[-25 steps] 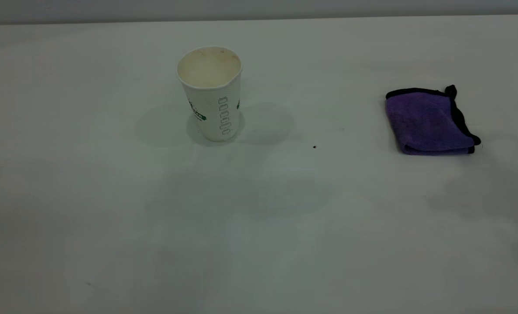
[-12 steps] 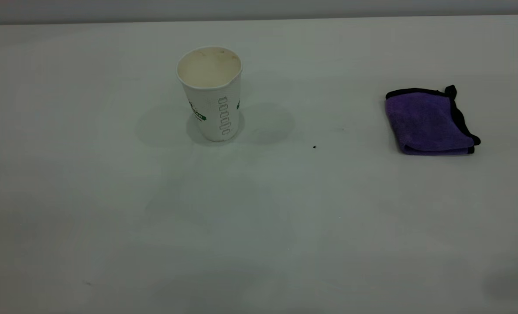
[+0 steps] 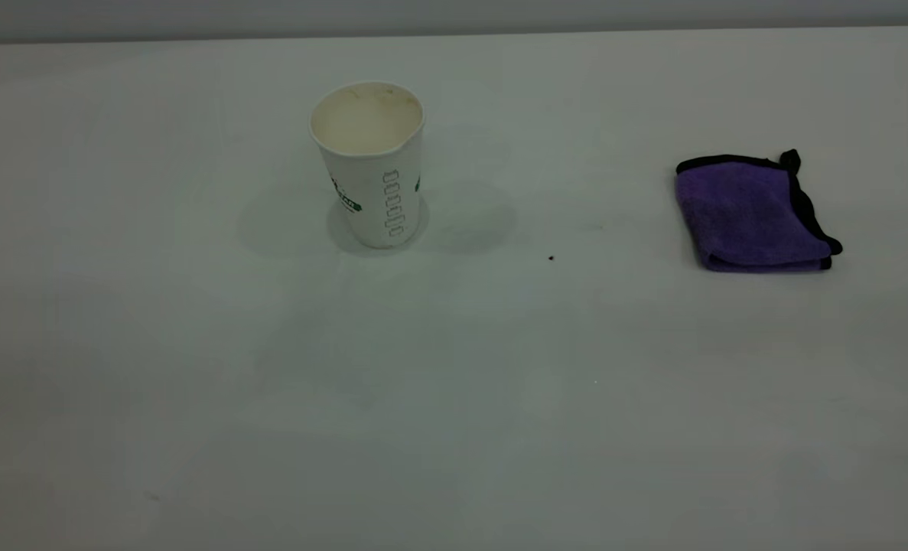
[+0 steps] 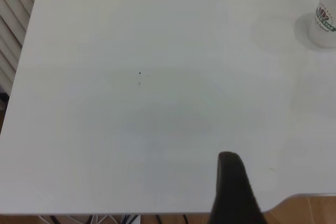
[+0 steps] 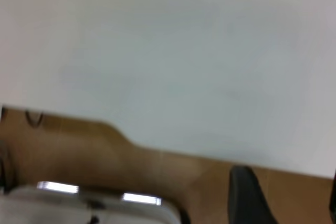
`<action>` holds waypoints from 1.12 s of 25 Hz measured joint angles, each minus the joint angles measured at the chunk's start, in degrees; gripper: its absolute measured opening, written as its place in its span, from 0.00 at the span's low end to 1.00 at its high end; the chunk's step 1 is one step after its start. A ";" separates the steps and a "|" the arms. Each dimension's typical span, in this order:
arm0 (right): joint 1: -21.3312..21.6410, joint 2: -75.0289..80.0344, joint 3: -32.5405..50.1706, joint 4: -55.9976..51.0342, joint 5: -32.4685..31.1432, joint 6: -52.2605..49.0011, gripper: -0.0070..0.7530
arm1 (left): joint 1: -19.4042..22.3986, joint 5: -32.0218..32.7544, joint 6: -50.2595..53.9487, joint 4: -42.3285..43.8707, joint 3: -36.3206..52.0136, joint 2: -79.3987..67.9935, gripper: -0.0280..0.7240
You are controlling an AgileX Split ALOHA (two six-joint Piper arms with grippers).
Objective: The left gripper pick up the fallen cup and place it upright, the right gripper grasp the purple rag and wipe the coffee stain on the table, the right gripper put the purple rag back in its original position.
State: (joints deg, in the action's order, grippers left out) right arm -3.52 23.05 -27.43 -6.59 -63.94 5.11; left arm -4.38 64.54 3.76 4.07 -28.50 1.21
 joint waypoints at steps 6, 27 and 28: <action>0.00 -0.91 0.12 0.36 0.07 -1.23 0.56 | 0.00 0.00 -0.05 0.00 0.00 0.00 0.72; 1.32 -17.11 0.16 -0.11 -0.29 -1.37 0.56 | 0.00 0.00 -0.05 0.00 0.00 0.00 0.72; 1.32 -18.80 0.16 -0.11 -0.35 -1.37 0.56 | 0.00 0.00 -0.05 0.00 0.00 0.00 0.72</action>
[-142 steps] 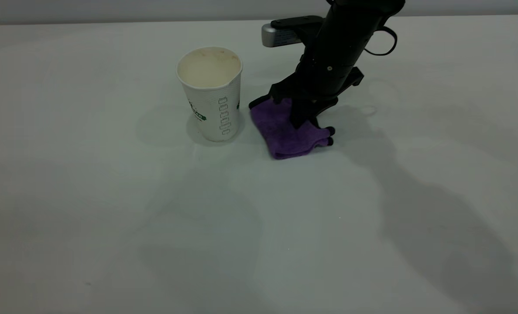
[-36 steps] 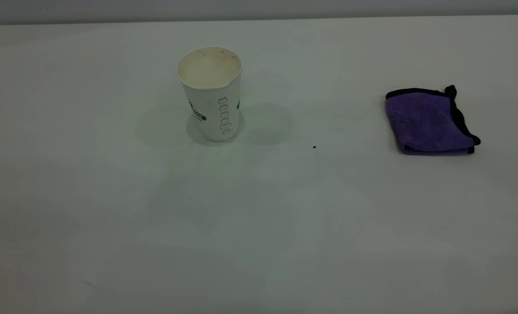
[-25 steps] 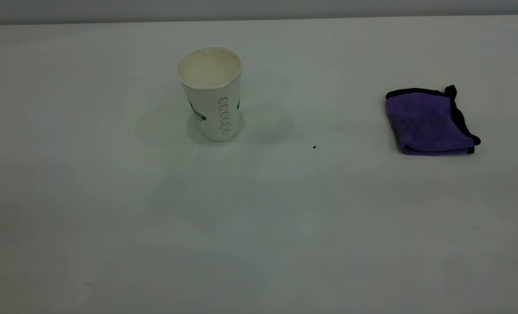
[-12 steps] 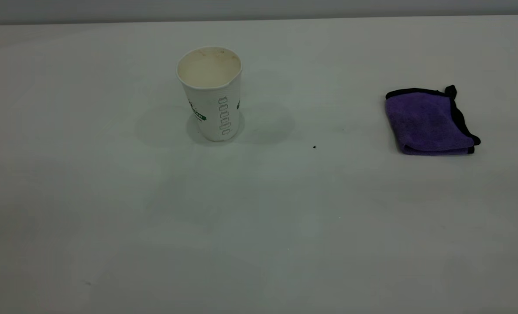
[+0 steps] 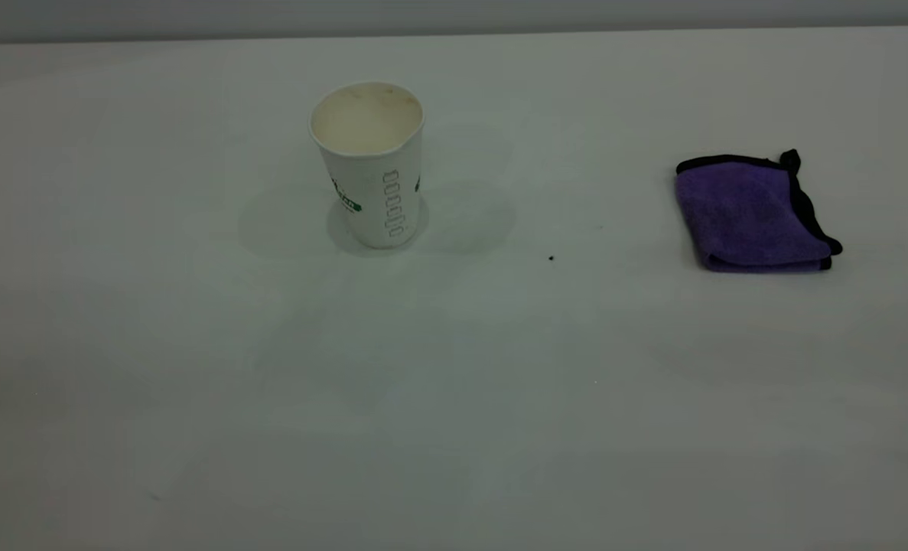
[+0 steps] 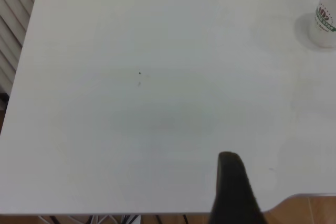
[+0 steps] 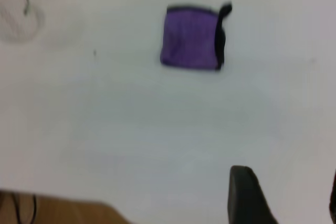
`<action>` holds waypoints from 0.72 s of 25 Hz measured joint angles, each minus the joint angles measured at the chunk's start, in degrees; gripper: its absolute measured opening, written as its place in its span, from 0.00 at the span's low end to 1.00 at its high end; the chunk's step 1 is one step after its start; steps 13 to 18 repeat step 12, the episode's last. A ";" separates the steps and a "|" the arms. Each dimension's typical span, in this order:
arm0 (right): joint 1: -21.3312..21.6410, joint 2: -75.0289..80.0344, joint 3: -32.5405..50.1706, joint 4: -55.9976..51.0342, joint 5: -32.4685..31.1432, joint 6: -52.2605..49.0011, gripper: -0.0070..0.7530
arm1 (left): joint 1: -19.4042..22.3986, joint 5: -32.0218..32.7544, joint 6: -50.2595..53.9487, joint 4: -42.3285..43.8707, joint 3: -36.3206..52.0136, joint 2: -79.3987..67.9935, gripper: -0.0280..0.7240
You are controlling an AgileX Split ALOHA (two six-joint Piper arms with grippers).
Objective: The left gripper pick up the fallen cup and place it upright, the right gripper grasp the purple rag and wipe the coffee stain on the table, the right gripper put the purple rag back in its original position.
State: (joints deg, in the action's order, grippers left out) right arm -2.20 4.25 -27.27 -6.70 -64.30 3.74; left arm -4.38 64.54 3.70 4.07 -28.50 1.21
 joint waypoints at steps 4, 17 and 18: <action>0.00 -4.97 0.00 -0.05 -0.25 0.00 0.56 | 0.00 0.00 0.00 0.00 0.00 0.00 0.72; 0.00 -5.20 0.00 -0.12 -0.58 0.00 0.56 | 0.00 0.00 0.00 0.00 0.00 0.00 0.72; 0.00 -5.20 0.00 -0.12 -0.58 0.00 0.56 | 0.00 0.00 0.00 0.00 0.00 0.00 0.72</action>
